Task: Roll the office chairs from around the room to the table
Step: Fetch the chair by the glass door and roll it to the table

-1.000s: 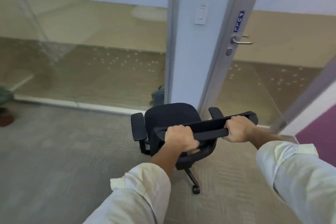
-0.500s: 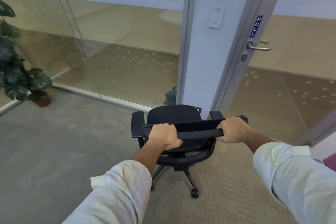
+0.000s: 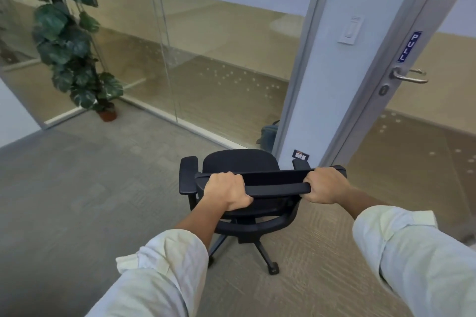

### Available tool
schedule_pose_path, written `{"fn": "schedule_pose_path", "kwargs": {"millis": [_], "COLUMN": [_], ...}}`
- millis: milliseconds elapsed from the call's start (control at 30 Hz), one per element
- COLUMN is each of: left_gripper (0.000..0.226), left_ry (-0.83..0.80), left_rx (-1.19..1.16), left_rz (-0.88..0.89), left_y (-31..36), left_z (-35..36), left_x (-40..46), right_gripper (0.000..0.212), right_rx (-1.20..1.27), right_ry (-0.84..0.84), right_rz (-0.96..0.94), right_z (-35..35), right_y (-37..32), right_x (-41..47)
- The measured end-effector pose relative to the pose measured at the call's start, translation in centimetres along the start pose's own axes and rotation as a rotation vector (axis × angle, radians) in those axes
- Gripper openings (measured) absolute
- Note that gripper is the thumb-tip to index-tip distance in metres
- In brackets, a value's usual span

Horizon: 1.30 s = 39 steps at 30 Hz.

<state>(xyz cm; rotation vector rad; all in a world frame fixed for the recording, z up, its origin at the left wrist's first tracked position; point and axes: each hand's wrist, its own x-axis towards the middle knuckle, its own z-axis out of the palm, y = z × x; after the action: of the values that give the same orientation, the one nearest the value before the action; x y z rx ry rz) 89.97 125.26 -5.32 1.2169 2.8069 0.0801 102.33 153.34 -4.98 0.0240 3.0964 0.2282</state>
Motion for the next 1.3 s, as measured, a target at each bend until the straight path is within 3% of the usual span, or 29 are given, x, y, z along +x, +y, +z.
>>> {"fn": "schedule_pose_path", "kwargs": {"millis": [500,767,1067,1300], "left_gripper": [0.054,0.047,0.042,0.044], "left_ry": [0.066,0.078,0.066,0.076], "left_rx": [0.022,0.067,0.091,0.129], "left_rz": [-0.412,-0.653,-0.764,-0.84], "left_y": [-2.6,-3.7,-7.1,-13.6], "left_z": [-0.4,0.4,-0.8,-1.7], "left_x": [-6.2,-6.3,-4.3,-2.5], "right_gripper": [0.044,0.036,0.039,0.039], "right_rx": [0.032,0.123,0.118,0.134], "right_ry": [0.068,0.039,0.046,0.077], "right_rz": [-0.363,-0.547,-0.707,-0.75], "right_z": [-1.5,-2.4,-3.3,-3.8], "right_y": [-4.1,-5.5,-7.3,-11.4], "right_x": [9.1,14.4,22.7,30.6]}}
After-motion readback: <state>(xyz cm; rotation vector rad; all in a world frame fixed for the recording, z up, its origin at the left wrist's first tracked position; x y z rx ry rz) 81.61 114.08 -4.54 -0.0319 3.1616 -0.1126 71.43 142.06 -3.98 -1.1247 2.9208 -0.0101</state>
